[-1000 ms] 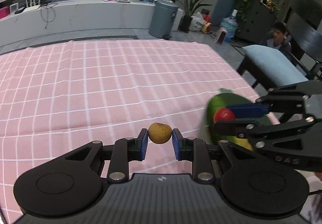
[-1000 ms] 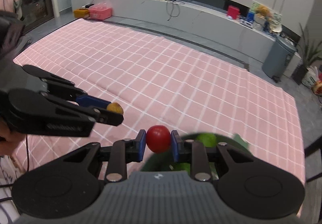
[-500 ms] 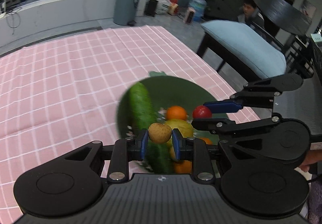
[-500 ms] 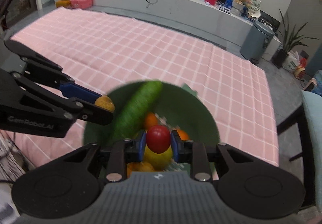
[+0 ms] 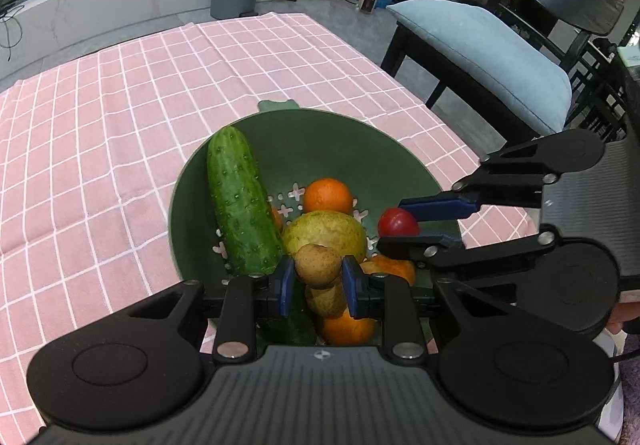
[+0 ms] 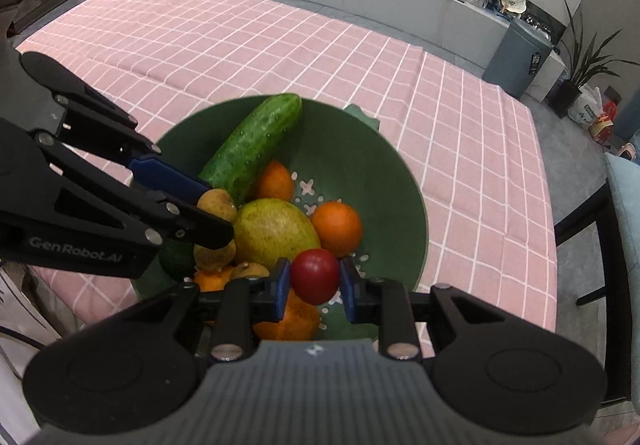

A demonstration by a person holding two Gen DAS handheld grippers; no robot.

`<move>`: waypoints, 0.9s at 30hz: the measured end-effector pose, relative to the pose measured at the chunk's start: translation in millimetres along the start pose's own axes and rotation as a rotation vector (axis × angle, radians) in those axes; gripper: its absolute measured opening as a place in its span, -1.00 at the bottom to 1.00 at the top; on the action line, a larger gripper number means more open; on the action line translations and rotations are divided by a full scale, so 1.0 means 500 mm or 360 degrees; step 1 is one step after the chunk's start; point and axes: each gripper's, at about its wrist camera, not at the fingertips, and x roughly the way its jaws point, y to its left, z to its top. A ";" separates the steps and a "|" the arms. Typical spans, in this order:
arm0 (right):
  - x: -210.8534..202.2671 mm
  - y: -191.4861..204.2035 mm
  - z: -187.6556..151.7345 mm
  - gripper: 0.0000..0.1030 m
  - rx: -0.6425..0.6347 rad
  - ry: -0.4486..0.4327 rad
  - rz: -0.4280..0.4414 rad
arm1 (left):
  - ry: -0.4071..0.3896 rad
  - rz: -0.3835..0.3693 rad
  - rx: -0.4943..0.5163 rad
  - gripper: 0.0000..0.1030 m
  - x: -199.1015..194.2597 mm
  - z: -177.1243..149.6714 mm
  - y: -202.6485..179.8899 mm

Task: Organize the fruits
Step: 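Carry both fruits into the colander and open both tools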

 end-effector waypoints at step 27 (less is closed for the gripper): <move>-0.037 0.010 0.009 0.30 -0.0154 -0.0038 -0.0133 | -0.0137 0.0044 0.0052 0.25 -0.056 0.017 -0.032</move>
